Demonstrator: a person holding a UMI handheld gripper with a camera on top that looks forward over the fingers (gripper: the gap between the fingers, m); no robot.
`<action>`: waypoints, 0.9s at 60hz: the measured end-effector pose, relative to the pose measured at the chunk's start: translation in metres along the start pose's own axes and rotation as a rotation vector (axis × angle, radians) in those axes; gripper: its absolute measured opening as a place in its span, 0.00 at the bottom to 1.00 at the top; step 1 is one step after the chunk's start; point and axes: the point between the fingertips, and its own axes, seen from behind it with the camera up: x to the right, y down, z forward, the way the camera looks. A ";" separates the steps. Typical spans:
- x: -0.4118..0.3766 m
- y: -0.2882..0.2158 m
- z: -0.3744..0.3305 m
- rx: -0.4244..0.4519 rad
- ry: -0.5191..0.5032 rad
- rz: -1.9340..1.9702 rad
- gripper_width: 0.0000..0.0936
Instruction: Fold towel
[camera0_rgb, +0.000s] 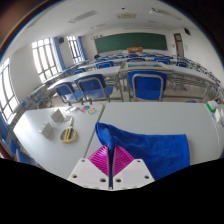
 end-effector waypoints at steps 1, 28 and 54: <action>-0.004 -0.008 -0.006 0.011 -0.023 0.020 0.03; 0.135 -0.002 -0.044 -0.014 0.164 0.168 0.73; 0.105 -0.003 -0.186 0.026 0.327 0.005 0.91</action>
